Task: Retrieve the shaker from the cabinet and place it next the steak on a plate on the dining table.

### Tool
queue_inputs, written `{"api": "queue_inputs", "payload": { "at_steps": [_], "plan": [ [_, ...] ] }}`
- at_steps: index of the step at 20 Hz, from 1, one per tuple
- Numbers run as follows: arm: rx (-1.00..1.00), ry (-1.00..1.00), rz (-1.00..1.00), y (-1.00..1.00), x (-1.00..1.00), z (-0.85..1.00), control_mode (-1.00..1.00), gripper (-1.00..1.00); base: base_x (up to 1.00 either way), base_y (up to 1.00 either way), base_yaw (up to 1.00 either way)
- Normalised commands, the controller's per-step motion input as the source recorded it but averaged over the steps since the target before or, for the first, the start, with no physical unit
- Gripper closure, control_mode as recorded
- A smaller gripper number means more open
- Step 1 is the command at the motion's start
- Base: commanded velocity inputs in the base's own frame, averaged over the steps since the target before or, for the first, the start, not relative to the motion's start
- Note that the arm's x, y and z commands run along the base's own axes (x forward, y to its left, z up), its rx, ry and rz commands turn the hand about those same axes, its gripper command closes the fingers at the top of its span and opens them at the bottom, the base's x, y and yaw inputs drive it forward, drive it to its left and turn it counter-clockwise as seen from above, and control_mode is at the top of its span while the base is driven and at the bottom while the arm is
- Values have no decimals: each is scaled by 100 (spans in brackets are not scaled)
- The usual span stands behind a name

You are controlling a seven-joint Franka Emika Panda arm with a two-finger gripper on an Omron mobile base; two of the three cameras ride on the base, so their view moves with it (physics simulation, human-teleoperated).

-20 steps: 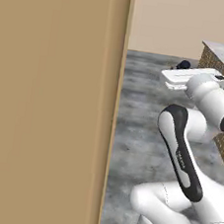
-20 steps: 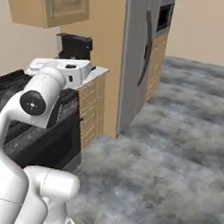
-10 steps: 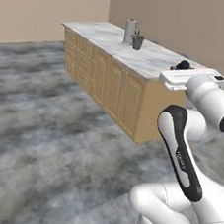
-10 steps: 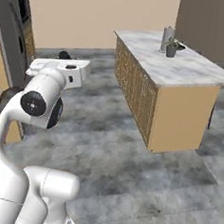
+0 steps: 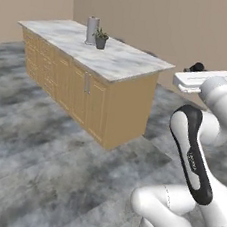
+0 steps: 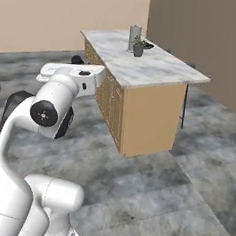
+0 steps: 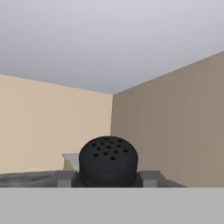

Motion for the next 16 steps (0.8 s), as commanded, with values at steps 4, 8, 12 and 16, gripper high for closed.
{"api": "queue_inputs", "payload": {
  "at_steps": [4,8,12,16],
  "plan": [
    [0,0,0,0,0,0,100,100,84,-100,28],
    [0,0,0,0,0,0,100,100,79,-100,27],
    [0,0,0,0,0,0,100,100,69,-100,28],
    [0,0,0,0,0,0,100,100,68,-100,29]
  ]
}}
